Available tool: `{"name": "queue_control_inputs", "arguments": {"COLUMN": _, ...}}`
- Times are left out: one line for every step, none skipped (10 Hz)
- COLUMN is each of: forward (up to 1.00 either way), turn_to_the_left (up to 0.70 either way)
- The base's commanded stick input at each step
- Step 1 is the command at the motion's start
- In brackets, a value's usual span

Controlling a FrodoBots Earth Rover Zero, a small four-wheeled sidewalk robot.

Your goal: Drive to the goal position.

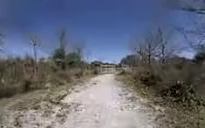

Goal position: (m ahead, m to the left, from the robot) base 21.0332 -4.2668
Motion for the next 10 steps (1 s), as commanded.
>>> {"name": "queue_control_inputs", "arguments": {"forward": 0.7, "turn_to_the_left": 0.0}}
{"name": "queue_control_inputs", "arguments": {"forward": 0.7, "turn_to_the_left": 0.0}}
{"name": "queue_control_inputs", "arguments": {"forward": 0.7, "turn_to_the_left": 0.0}}
{"name": "queue_control_inputs", "arguments": {"forward": 0.7, "turn_to_the_left": 0.0}}
{"name": "queue_control_inputs", "arguments": {"forward": 0.7, "turn_to_the_left": 0.0}}
{"name": "queue_control_inputs", "arguments": {"forward": 0.7, "turn_to_the_left": 0.0}}
{"name": "queue_control_inputs", "arguments": {"forward": 0.7, "turn_to_the_left": 0.0}}
{"name": "queue_control_inputs", "arguments": {"forward": 0.7, "turn_to_the_left": 0.0}}
{"name": "queue_control_inputs", "arguments": {"forward": 0.7, "turn_to_the_left": 0.0}}
{"name": "queue_control_inputs", "arguments": {"forward": 0.7, "turn_to_the_left": 0.0}}
